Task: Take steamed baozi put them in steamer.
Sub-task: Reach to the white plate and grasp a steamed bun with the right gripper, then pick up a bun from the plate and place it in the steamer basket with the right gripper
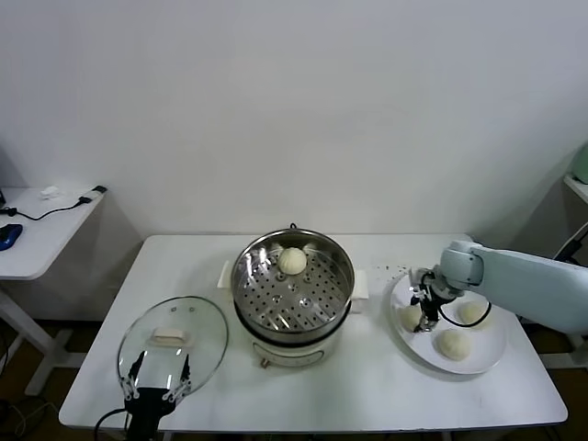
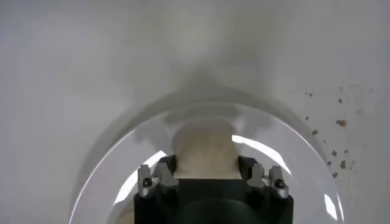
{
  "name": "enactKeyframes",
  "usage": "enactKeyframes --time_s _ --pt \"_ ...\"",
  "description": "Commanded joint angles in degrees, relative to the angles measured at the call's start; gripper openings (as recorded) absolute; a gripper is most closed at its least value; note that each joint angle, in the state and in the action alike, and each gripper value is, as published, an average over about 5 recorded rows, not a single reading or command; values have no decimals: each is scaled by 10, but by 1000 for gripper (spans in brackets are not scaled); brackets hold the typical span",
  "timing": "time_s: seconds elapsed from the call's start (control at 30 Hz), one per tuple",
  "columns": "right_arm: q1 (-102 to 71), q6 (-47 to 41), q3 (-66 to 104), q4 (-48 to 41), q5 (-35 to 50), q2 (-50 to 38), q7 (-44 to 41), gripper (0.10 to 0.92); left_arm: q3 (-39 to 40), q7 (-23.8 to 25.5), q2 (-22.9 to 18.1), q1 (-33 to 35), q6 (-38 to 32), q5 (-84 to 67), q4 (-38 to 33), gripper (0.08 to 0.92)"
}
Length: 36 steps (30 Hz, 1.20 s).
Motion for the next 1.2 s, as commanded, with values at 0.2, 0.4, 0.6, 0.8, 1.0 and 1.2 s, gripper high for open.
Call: enactKeyframes --time_s 0.2,0.4,0.6,0.8,1.0,1.2 --pt "276 32 -108 57 73 6 -71 653 6 0 -2 0 2 5 -6 823" --pt "421 2 -125 105 224 67 -87 653 7 0 1 2 5 5 -14 823" --pt "446 -79 -89 204 358 145 -23 653 10 0 4 4 4 5 -19 823" --pt "382 -133 -80 246 405 233 56 653 10 0 3 3 3 5 -22 823" --pt "293 -177 -70 210 422 306 142 651 8 0 -1 -3 4 4 -24 823" --pt "227 -181 -60 115 381 360 149 653 9 1 -4 -11 6 4 -22 823"
